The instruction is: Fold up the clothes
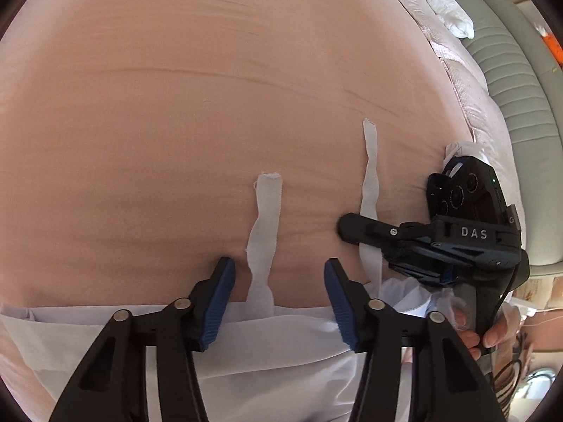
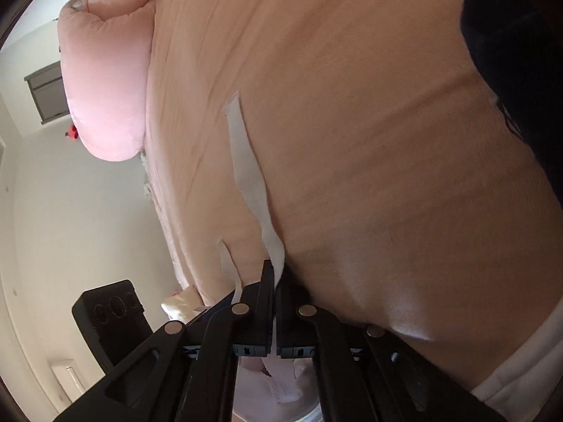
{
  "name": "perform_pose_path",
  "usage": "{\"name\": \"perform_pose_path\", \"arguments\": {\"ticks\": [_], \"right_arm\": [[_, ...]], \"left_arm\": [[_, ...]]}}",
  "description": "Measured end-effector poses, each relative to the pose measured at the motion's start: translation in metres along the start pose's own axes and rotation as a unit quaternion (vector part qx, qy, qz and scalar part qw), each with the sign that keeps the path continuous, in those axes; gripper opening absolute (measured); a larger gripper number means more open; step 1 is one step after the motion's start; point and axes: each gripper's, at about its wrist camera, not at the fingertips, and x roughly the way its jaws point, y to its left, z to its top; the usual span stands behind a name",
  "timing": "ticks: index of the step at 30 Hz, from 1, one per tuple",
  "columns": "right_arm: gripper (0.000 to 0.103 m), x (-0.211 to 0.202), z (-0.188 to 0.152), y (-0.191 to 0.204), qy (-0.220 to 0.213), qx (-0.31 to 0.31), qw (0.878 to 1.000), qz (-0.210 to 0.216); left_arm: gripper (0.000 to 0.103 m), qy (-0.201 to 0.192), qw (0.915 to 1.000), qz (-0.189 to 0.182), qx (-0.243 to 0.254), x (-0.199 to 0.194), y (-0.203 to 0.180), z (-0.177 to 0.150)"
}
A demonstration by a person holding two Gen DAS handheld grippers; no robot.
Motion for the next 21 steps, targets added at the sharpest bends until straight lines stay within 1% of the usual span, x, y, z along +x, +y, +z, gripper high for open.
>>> {"name": "perform_pose_path", "arguments": {"ticks": [1, 2, 3, 4, 5, 7, 9, 11, 13, 14, 16, 18, 21], "right_arm": [[0.000, 0.000, -0.001, 0.000, -0.001, 0.000, 1.000, 0.003], [0.000, 0.000, -0.002, 0.000, -0.003, -0.001, 1.000, 0.006], [0.000, 0.000, -0.002, 0.002, -0.005, -0.003, 1.000, 0.000], [0.000, 0.000, -0.003, 0.006, -0.006, -0.006, 1.000, -0.008], [0.000, 0.001, -0.004, 0.010, -0.008, -0.009, 1.000, -0.017], [0.000, 0.000, -0.008, 0.018, -0.017, -0.021, 0.999, -0.029], [0.000, -0.002, -0.013, 0.034, -0.032, -0.058, 0.996, -0.059], [0.000, -0.005, -0.020, 0.053, -0.047, -0.099, 0.990, -0.088], [0.005, -0.007, -0.027, 0.072, -0.049, -0.130, 0.985, -0.099], [0.005, -0.010, -0.031, 0.079, -0.048, -0.143, 0.984, -0.096], [0.005, -0.016, -0.041, 0.090, -0.045, -0.168, 0.981, -0.088], [0.005, -0.020, -0.046, 0.094, -0.044, -0.176, 0.980, -0.077], [0.005, -0.026, -0.053, 0.099, -0.042, -0.183, 0.980, -0.060]], "left_arm": [[0.024, -0.003, 0.9998, 0.015, 0.010, 0.000, -0.001, -0.001], [0.017, -0.005, 0.9994, 0.029, 0.020, 0.000, -0.003, -0.002], [0.015, -0.007, 0.9989, 0.038, 0.025, 0.000, -0.003, -0.002], [0.014, -0.006, 0.9989, 0.039, 0.025, 0.000, -0.003, -0.001], [0.010, -0.005, 0.9989, 0.039, 0.024, 0.000, -0.002, 0.000], [0.008, -0.004, 0.9990, 0.039, 0.020, 0.000, -0.001, 0.003], [0.007, -0.002, 0.9993, 0.034, 0.012, 0.001, 0.000, 0.006], [0.006, -0.005, 0.9996, 0.026, 0.004, 0.000, 0.002, 0.009], [0.006, -0.010, 0.9998, 0.015, -0.005, -0.002, 0.004, 0.012], [0.006, -0.012, 0.9998, 0.006, -0.013, -0.002, 0.005, 0.014], [0.006, -0.014, 0.9985, -0.031, -0.043, -0.004, 0.012, 0.017], [0.006, -0.017, 0.9947, -0.069, -0.074, -0.006, 0.019, 0.019], [0.006, -0.019, 0.9873, -0.119, -0.104, -0.008, 0.025, 0.020]]}}
